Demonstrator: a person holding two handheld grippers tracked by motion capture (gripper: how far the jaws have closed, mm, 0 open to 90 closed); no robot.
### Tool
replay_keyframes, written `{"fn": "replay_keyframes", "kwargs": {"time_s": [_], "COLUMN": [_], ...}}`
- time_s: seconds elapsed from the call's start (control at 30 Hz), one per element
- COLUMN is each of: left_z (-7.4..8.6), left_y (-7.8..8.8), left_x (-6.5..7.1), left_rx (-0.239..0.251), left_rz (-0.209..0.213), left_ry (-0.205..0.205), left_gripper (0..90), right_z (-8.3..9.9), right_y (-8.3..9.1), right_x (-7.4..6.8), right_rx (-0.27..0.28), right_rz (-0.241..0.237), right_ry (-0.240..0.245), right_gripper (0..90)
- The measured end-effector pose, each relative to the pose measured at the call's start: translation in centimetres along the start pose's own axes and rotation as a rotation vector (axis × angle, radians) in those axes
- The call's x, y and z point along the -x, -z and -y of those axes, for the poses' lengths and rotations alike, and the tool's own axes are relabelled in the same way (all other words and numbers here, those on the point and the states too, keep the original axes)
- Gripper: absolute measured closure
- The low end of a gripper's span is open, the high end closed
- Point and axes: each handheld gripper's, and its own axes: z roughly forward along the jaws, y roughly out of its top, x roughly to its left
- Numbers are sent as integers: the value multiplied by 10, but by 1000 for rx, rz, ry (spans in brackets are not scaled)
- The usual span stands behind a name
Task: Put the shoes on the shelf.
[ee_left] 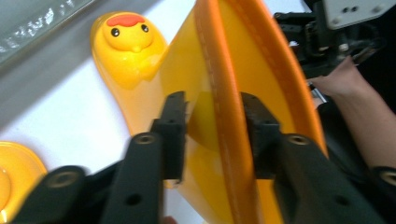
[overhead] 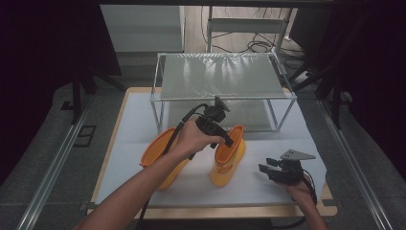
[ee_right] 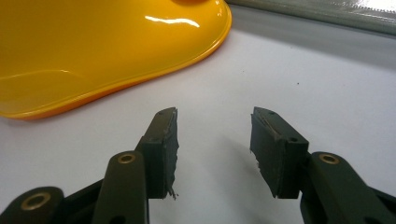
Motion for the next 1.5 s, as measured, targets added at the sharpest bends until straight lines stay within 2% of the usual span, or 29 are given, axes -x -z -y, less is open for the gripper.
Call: {"fn": "replay_keyframes", "kwargs": {"time_s": [0.07, 0.23, 0.33, 0.47, 0.63, 0.8, 1.0, 1.1, 1.27, 1.33, 1.4, 1.47, 1.5], "left_z": [0, 1, 0, -1, 6, 20, 44, 55, 71, 78, 84, 88, 90], "left_y": [-1, 0, 3, 11, 33, 56, 72, 74, 73, 72, 71, 72, 72], "left_x": [0, 2, 3, 5, 14, 18, 6, -4, -20, -25, -28, -29, -30], "left_rx": [1, 16, 14, 28, 68, 106, 107, 100, 88, 87, 76, 83, 80], "left_rz": [-1, -34, -39, -19, 2, -16, -48, -76, -99, -96, -120, -117, -128], "left_ry": [-4, -7, -14, -26, -53, -72, -75, -63, -34, -26, -42, -42, -51], "left_gripper": [726, 855, 859, 861, 862, 861, 861, 861, 861, 860, 860, 859, 859], "right_z": [0, 0, 0, 0, 0, 0, -1, -1, -1, -1, -1, -1, -1], "right_y": [0, -1, -1, 1, 3, 4, 2, 2, 2, 2, 1, 1, 1], "right_x": [0, 0, 0, 2, 4, 3, 2, 2, 2, 2, 2, 2, 2], "right_rx": [-1, -6, -5, -4, 5, 8, 1, 2, 1, 1, 1, -2, -2], "right_rz": [3, 8, 10, 14, 21, 22, 24, 24, 25, 25, 28, 26, 26], "right_ry": [3, 2, 1, -5, -13, -11, -7, -10, -9, -11, -9, -13, -8], "right_gripper": [514, 514, 514, 515, 516, 516, 515, 515, 515, 515, 515, 515, 515]}}
